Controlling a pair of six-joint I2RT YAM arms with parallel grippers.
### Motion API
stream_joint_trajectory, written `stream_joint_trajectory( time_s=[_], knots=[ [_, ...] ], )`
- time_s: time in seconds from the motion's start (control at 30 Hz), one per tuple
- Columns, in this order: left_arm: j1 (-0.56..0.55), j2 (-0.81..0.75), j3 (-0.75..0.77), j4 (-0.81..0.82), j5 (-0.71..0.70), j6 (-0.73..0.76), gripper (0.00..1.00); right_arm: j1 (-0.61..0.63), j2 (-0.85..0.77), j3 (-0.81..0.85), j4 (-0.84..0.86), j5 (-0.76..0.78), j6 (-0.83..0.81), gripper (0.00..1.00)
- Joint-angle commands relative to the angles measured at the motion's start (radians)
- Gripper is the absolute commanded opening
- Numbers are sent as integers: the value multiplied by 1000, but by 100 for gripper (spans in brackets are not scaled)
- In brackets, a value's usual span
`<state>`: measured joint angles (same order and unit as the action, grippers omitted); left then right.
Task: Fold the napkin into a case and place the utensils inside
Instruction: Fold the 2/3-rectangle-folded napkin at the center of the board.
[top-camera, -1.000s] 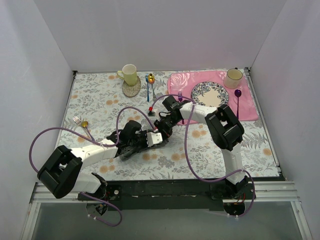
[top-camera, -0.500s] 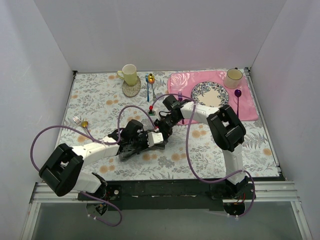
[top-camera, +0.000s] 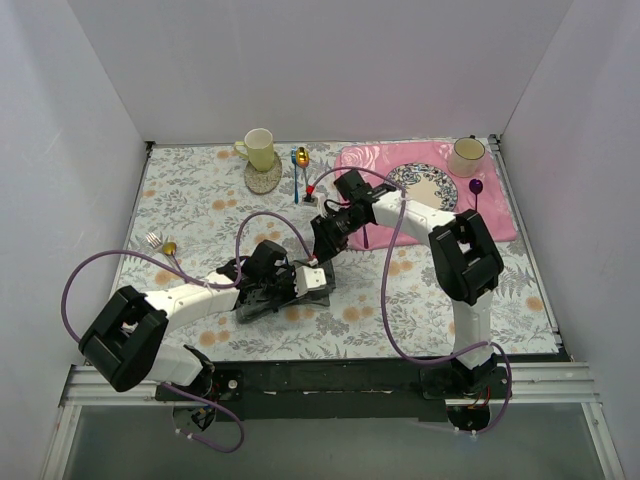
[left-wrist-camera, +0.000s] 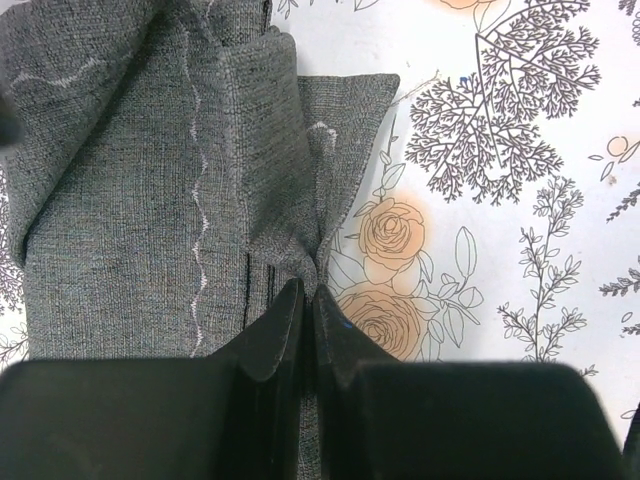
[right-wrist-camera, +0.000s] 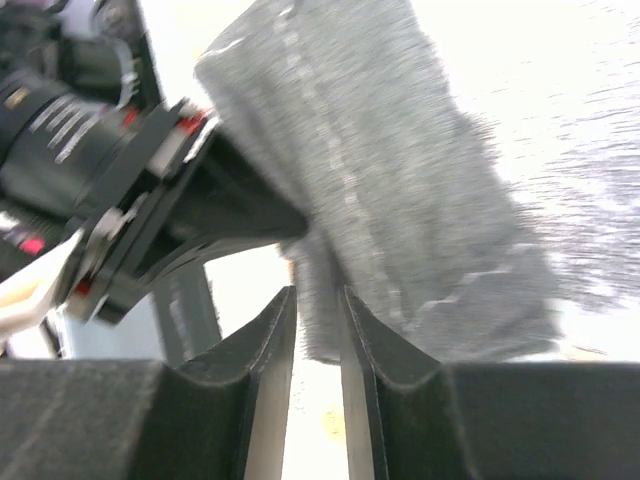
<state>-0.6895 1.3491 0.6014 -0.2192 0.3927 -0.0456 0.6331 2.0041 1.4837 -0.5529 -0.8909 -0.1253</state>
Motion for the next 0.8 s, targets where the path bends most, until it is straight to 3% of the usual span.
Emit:
stream_joint_trajectory(
  time_s=[0.0, 0.5, 0.77],
  knots=[
    [-4, -2, 38, -40, 35, -7, 0, -4, 30, 66, 73, 144, 67, 31],
    [2, 5, 162, -134, 95, -114, 0, 36, 105, -49, 42, 334, -30, 23],
    [135, 131, 293, -233, 212, -148, 0, 36, 104, -71, 57, 343, -59, 21]
  ],
)
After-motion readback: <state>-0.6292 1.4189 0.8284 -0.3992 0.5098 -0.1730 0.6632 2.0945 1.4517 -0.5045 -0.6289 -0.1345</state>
